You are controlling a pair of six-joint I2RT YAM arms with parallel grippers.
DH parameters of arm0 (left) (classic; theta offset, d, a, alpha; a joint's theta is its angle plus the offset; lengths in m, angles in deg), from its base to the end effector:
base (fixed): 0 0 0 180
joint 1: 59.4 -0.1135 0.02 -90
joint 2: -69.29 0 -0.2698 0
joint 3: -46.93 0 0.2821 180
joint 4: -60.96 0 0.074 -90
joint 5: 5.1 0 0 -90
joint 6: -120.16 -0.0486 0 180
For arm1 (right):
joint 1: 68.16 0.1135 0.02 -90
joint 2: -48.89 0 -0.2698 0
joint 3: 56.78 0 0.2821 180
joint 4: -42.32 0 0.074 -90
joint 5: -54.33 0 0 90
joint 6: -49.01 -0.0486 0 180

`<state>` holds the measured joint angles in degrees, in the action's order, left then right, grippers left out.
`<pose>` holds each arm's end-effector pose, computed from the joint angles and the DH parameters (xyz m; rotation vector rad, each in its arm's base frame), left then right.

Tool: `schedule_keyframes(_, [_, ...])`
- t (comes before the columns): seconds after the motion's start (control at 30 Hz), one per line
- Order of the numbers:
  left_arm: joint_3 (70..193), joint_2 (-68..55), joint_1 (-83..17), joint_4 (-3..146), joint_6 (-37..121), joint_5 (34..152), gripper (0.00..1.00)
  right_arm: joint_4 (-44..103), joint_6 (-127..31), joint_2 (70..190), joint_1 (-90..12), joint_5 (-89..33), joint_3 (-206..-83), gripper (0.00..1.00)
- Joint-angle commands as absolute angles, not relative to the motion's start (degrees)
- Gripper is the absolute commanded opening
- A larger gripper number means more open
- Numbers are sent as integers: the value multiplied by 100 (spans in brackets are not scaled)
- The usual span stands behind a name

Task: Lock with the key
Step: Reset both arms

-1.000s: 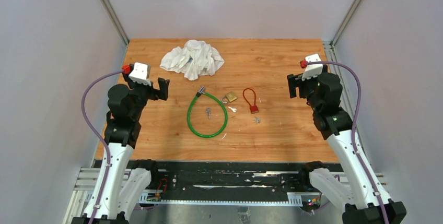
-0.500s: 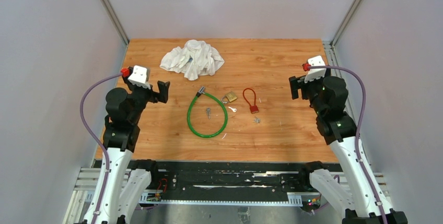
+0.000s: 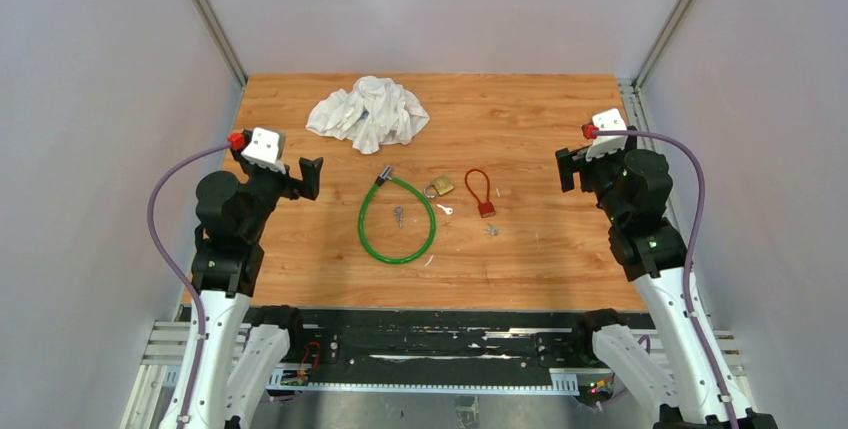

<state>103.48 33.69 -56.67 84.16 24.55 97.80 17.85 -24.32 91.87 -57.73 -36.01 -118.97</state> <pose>0.1846 -0.0197 0.3667 0.2901 1.5846 -0.1423 0.2077 0.0379 0.3790 -0.3853 1.6181 -0.0875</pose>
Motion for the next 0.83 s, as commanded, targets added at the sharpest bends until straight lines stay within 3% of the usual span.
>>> schedule_keyframes(0.0, [10532,3416,-5650,8462,2397,9846,98,1723,-2426,9169,-5869,-3516,-11880,85])
schedule_keyframes(0.8, [10453,3403,-5657,8441,2327,9934,98,1756,-2413,9143,-5874,-3610,-11881,85])
